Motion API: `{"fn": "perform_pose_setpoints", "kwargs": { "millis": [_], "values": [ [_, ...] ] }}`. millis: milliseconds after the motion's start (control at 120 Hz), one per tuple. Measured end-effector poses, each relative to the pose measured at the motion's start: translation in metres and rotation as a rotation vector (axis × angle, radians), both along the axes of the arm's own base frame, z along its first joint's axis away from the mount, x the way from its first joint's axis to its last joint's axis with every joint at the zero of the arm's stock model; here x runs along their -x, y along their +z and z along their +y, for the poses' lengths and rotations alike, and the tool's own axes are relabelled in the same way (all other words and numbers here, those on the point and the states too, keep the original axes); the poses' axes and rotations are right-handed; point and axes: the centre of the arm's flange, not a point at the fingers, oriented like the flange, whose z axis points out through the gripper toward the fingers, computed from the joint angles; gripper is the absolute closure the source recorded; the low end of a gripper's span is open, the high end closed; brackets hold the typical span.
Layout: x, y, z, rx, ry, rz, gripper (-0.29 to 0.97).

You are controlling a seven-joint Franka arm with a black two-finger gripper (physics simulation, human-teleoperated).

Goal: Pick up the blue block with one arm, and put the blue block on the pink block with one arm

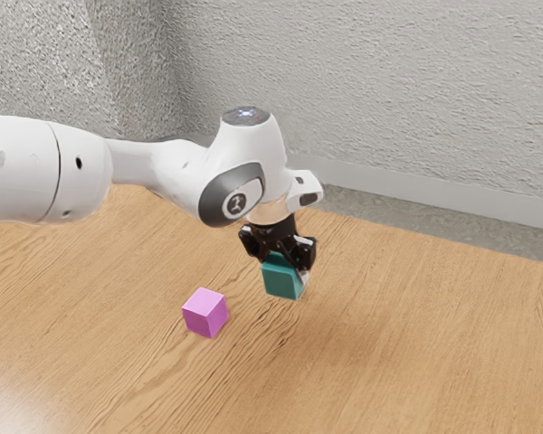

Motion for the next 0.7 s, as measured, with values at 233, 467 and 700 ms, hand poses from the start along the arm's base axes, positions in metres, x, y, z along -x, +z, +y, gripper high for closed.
{"fn": "perform_pose_setpoints", "kwargs": {
  "millis": [233,467,700],
  "values": [
    [0.018,0.01,0.048,-0.014,0.006,0.029,0.34],
    [0.042,0.008,0.081,-0.036,0.0,0.067,0.34],
    [0.057,-0.004,0.111,-0.07,-0.01,0.11,0.34]
  ]
}}
